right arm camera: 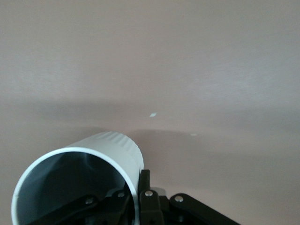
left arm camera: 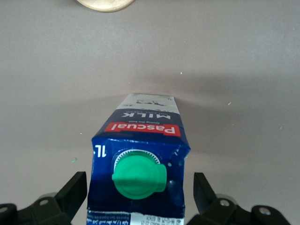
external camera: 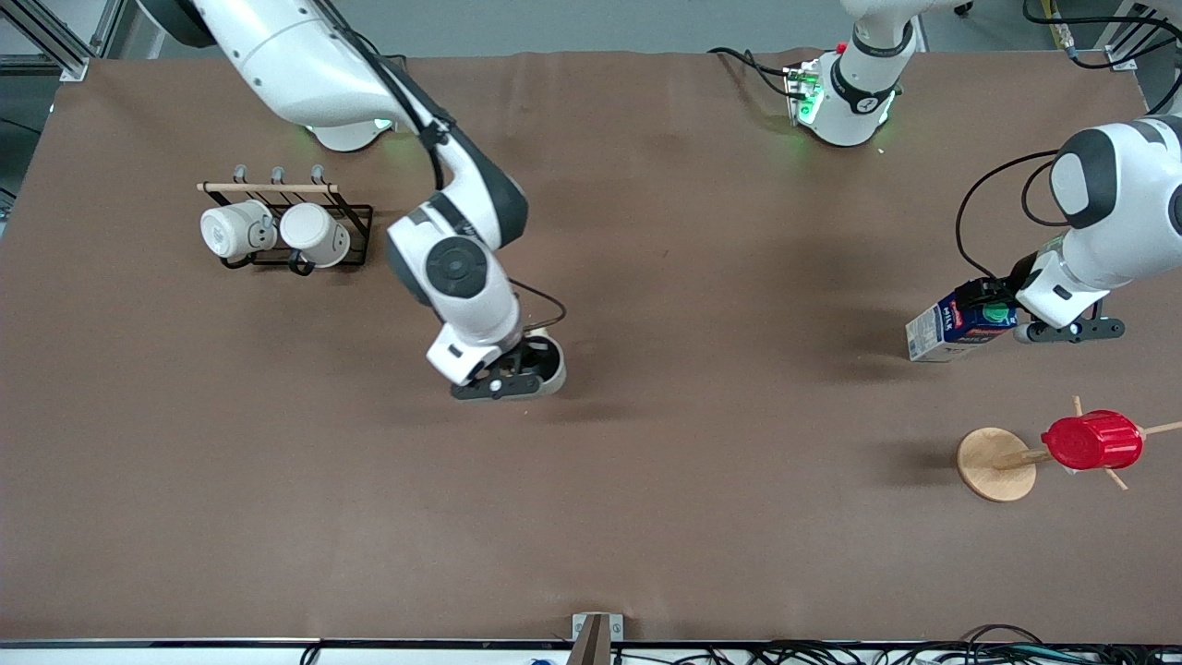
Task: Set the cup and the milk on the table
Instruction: 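Carry the grey mug to the table middle with the right gripper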
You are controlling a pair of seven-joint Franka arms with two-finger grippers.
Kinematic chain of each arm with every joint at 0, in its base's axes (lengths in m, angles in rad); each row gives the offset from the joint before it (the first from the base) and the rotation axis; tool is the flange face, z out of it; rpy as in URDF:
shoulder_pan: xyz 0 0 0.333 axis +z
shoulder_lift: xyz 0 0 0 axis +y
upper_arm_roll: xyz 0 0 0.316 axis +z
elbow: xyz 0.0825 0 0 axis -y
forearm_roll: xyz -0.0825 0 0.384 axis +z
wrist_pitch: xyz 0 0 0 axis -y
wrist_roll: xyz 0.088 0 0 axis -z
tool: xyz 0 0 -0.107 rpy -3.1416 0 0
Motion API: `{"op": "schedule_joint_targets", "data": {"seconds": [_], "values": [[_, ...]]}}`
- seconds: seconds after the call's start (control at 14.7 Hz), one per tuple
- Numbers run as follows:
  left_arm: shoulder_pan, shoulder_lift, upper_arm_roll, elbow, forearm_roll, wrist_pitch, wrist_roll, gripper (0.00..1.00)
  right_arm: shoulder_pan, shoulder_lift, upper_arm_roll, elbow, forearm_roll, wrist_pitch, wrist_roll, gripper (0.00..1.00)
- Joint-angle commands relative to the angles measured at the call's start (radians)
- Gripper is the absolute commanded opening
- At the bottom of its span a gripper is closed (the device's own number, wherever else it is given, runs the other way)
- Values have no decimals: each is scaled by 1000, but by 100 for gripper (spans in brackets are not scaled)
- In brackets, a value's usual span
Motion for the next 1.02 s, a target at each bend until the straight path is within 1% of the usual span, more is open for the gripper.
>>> {"op": "schedule_joint_targets", "data": {"seconds": [0.0, 0.2, 0.34, 0.48, 0.81, 0.95], "values": [[9, -4, -4, -8, 17, 12, 15, 100, 25, 45, 7, 34, -65, 28, 134, 0], [9, -12, -4, -19, 16, 12, 15, 100, 43, 52, 30, 34, -67, 31, 177, 0], [24, -17, -4, -28, 16, 9, 15, 100, 67, 68, 45, 34, -100, 29, 217, 1], [33, -20, -6, -37, 17, 6, 15, 100, 69, 75, 47, 33, -148, 29, 251, 1], [33, -26, -6, -45, 16, 0, 15, 100, 80, 97, 48, 28, -171, 32, 276, 3], [33, -26, -8, -45, 16, 0, 15, 100, 83, 100, 48, 28, -176, 32, 289, 6]]}}
